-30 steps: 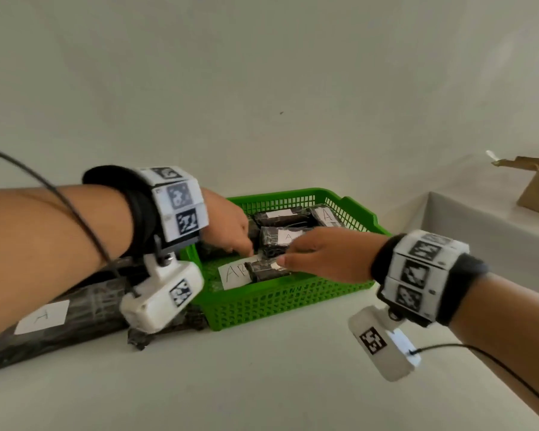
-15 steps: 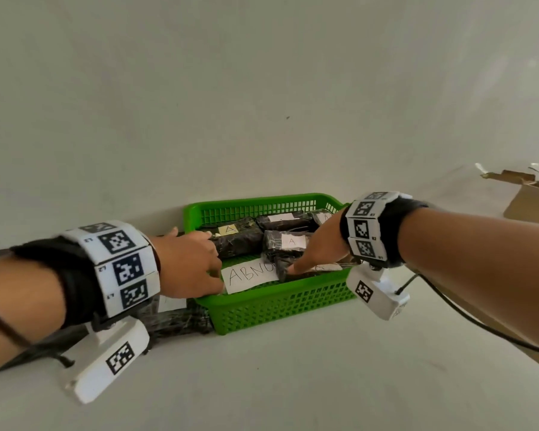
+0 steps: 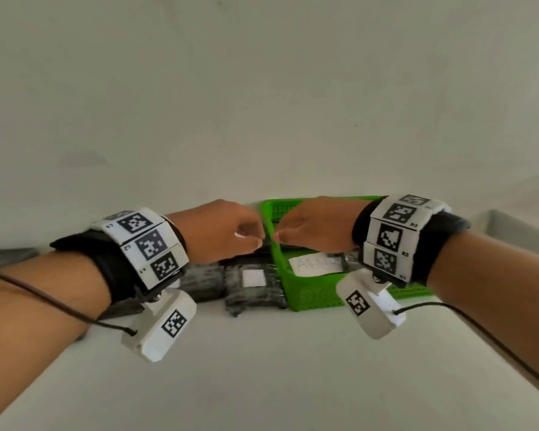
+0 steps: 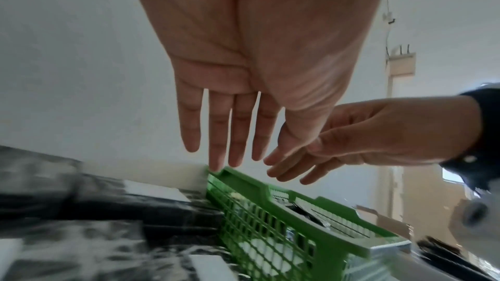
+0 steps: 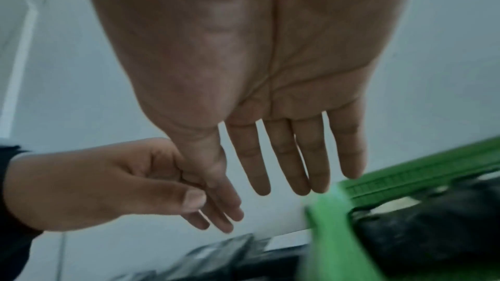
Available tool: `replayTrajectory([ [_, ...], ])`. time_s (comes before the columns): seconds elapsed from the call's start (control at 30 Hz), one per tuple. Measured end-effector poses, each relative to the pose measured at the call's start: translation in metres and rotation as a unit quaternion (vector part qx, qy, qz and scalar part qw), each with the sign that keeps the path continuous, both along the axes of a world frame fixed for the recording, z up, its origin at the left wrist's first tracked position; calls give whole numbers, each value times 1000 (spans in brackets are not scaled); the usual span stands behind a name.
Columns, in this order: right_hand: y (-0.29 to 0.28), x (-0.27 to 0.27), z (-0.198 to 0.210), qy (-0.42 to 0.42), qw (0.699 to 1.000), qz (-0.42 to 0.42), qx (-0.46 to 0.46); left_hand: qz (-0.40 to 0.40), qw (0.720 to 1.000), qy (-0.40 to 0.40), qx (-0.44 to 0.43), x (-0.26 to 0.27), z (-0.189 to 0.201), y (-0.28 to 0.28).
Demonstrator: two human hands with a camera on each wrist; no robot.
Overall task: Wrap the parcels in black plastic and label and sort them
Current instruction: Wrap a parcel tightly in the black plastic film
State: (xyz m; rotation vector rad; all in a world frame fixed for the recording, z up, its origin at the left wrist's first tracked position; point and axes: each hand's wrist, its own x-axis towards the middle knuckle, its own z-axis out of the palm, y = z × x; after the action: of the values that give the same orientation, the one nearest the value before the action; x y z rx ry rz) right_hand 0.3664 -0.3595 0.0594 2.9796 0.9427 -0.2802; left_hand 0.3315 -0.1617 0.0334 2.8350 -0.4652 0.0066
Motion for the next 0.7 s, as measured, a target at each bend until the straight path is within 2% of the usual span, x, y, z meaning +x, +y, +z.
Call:
replayTrajectory([
  [0.13, 68, -35, -17, 14, 997, 42, 68, 104, 994, 10, 8, -50, 1, 61],
  [0.3, 150, -87, -51, 88, 990, 97, 45, 205, 978, 19, -24, -124, -8, 137],
  [0.5, 229, -168, -96, 137, 977, 162, -12, 314, 948, 35, -41, -222, -34, 209],
  [0.7, 288, -204, -122, 149, 980, 122, 42, 397, 914, 79, 31, -282, -56, 263],
])
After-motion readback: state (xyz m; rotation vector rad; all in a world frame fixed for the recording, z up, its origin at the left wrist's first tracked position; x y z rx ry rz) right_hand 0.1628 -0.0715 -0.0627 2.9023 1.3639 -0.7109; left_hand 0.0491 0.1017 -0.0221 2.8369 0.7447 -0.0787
